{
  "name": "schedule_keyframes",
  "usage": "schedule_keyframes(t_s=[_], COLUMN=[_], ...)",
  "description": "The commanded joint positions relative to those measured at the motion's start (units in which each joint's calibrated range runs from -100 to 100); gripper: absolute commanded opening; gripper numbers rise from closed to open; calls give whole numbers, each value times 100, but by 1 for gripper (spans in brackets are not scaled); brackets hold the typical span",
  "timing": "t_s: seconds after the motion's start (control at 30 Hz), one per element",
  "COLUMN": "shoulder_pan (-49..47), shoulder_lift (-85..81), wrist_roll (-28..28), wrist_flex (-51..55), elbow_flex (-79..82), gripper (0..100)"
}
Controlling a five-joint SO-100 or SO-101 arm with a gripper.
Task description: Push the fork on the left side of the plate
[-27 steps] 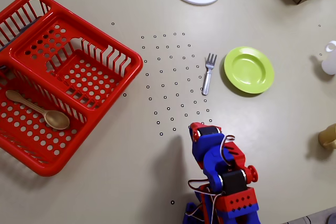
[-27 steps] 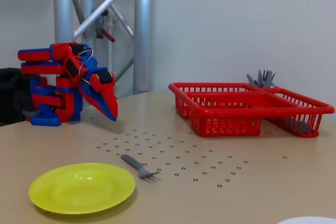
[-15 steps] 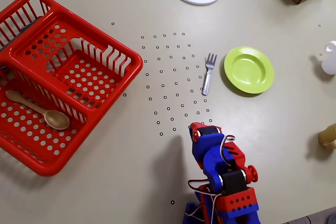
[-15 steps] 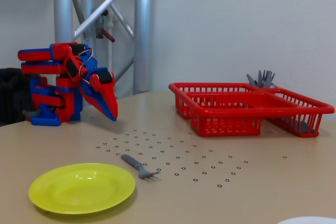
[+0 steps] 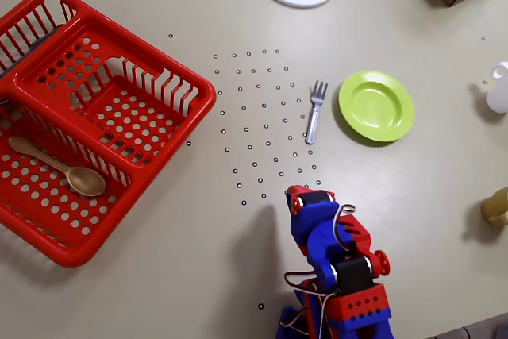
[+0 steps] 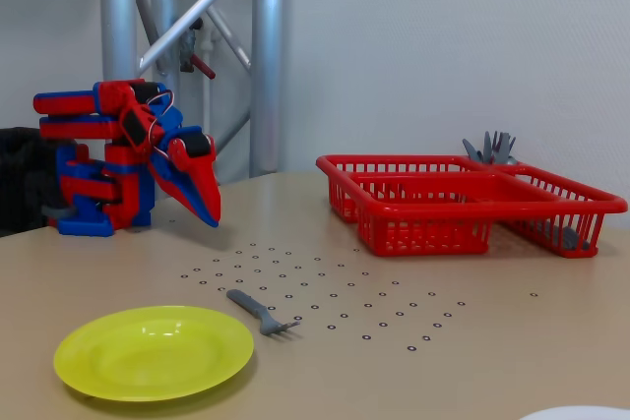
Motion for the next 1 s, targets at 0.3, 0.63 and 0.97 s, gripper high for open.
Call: schedule_keyframes(t_s=[0.3, 0.63, 0.97], shoulder_pan=[-49, -186, -293], shoulder_lift=[-92, -92, 381], wrist_roll=[44, 225, 73], wrist_flex=[27, 27, -529], elbow_flex=[72, 72, 18], gripper=[0, 0, 0])
